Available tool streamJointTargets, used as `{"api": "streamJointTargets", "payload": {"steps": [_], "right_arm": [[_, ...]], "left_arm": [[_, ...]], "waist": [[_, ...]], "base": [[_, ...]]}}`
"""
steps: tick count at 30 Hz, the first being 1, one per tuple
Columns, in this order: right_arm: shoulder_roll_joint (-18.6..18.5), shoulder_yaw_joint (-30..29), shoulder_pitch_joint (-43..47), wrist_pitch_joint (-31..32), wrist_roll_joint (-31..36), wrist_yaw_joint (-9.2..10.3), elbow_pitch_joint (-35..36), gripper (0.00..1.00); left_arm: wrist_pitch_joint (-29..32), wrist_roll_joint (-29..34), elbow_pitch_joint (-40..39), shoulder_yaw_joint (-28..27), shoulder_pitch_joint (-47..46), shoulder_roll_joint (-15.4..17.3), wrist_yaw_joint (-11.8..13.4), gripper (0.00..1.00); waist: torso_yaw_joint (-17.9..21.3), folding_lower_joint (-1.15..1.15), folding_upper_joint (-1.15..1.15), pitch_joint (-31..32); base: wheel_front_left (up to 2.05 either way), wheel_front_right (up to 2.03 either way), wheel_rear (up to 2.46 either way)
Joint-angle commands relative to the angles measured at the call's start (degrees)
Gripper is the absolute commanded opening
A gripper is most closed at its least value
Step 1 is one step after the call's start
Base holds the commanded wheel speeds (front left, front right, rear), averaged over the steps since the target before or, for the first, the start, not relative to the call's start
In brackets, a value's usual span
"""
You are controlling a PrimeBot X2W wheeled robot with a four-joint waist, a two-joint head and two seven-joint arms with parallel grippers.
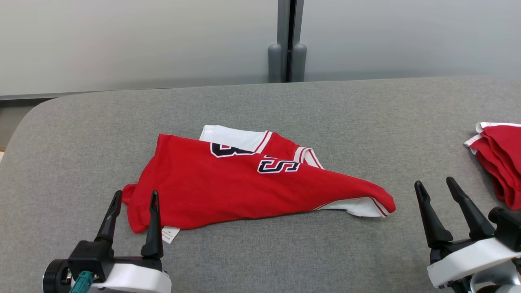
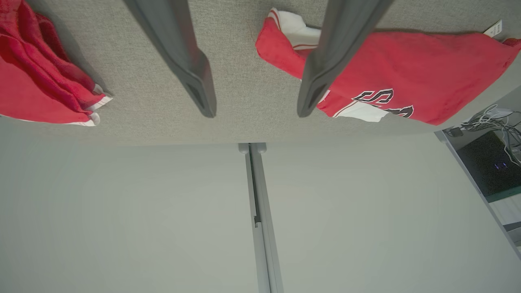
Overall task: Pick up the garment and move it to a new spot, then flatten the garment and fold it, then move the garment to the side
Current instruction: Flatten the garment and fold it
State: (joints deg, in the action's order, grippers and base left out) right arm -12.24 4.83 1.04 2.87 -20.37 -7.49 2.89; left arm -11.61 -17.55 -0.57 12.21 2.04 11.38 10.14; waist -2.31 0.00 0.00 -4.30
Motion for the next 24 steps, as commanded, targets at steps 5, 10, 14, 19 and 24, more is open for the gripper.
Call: {"api": "streamJointTargets", "payload": {"steps": [5,10,14,19,24], "right_arm": [[0.4,0.7,1.6,0.6,-0.7,0.0,-3.1,1.0],[0.3,2.6,1.8,0.0,-2.0,0.0,-8.4,1.0],[-0.1,4.3,-0.1,-1.0,-2.5,0.0,-11.6,1.0],[-0.8,6.6,-4.1,-3.5,-2.7,0.0,-16.3,1.0],[-1.8,7.7,-5.8,-6.4,-3.9,0.0,-17.8,0.0]], "left_arm": [[0.2,0.6,-0.9,0.8,-1.7,0.1,0.1,1.0],[-0.1,1.0,-1.2,1.8,-3.8,-0.5,0.0,1.0],[-0.6,1.2,-1.1,2.3,-5.3,-1.0,-0.2,1.0],[-1.2,1.5,-0.3,3.0,-7.2,-1.7,-0.5,1.0],[-1.9,1.5,0.5,2.9,-7.9,-1.6,-0.5,1.0]], "waist": [[-1.0,0.0,0.0,-1.3],[-2.3,0.0,0.0,-3.9],[-3.0,0.0,0.0,-5.8],[-3.6,0.0,0.0,-8.2],[-3.7,0.0,0.0,-8.9]], "base": [[0.0,0.0,0.0],[0.0,0.0,0.0],[0.0,0.0,0.0],[0.0,0.0,0.0],[0.0,0.0,0.0]]}}
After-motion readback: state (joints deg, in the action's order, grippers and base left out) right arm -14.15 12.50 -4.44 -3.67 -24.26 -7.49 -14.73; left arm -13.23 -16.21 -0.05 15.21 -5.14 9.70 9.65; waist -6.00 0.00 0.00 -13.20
